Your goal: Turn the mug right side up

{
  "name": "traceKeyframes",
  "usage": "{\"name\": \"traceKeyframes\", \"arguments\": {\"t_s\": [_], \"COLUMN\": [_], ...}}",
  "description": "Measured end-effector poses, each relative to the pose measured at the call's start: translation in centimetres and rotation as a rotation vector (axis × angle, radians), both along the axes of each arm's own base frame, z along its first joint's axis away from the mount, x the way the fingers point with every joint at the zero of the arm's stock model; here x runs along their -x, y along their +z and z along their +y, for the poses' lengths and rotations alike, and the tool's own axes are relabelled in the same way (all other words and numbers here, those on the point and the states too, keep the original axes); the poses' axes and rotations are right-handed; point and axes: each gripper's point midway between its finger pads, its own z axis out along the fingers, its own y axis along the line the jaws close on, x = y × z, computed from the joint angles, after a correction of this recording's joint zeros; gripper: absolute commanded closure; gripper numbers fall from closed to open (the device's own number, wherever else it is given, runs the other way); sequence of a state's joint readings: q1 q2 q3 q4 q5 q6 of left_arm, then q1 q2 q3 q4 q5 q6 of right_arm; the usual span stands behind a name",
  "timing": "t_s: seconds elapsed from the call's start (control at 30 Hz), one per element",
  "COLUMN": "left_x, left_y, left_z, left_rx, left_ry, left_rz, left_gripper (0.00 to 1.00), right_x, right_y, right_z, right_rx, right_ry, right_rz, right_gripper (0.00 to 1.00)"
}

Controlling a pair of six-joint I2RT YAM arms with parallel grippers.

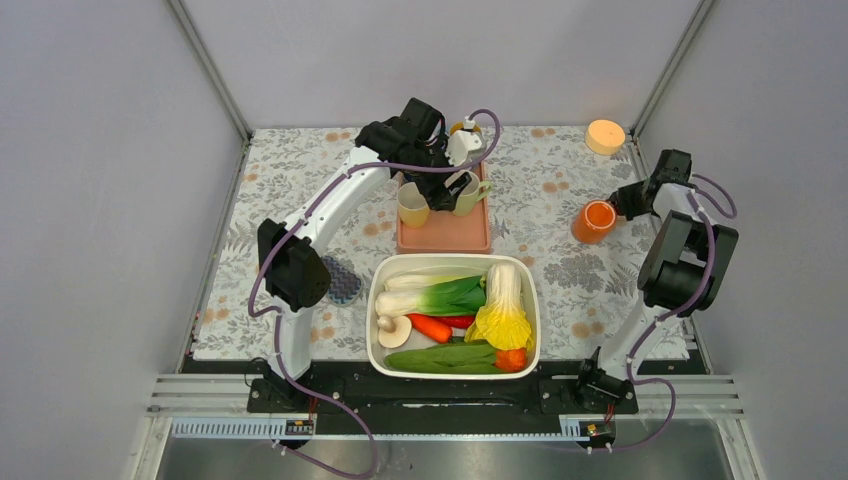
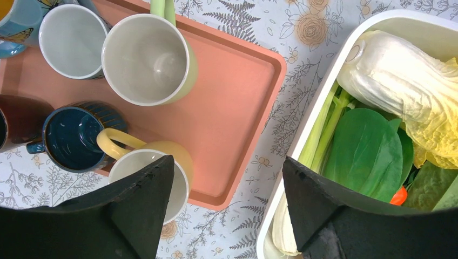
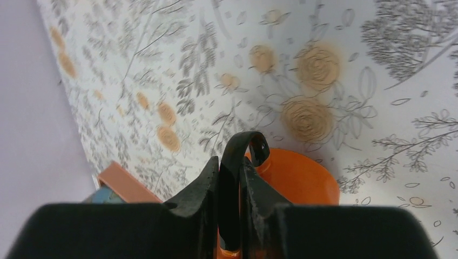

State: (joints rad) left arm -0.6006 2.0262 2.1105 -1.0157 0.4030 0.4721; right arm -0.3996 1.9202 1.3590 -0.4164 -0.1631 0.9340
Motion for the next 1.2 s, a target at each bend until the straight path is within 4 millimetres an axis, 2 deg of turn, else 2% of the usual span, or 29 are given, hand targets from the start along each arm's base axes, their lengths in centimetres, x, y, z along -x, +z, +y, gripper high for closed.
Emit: {"name": "traceKeyframes", "arguments": {"t_s": [0.13,0.3,0.43,0.53,0.8,1.0,1.2], "left_x": [0.0,-0.5,-0.7,-0.9,-1.1,-0.8,-0.2], "left_y": [0.0,0.4,1.0,1.7,4.0,6.3,10.9], "left_z": [0.1,-0.2,-0.5,-0.9,-3.3,-4.9,-6.7], "left_rx": [0.008,0.046,0.11,0.156,0.319,0.435,0.61], "left_ry": [0.023,0.062,0.1,0.138,0.188,0.198,0.171], "left_rz": [0.016,0.034,0.079,0.115,0.24,0.319,0.428], "left_gripper": [0.23,0.24,0.23,0.22,0.17,0.15,0.12], "right_x": [-0.6,-0.9,-0.6,-0.3,1.0,2.0,3.9], "right_y": [3.0,7.5,9.5,10.7,15.7,22.3,28.9], "right_z": [1.9,7.0,11.1,13.4,18.2,21.5,26.2], "right_rx": [0.084,0.185,0.258,0.325,0.333,0.293,0.231], "right_ry": [0.16,0.395,0.592,0.709,0.849,0.868,0.935], "right_rz": [-0.109,-0.306,-0.406,-0.453,-0.6,-0.78,-0.997], "right_gripper": [1.0,1.0,1.0,1.0,1.0,1.0,1.0]}}
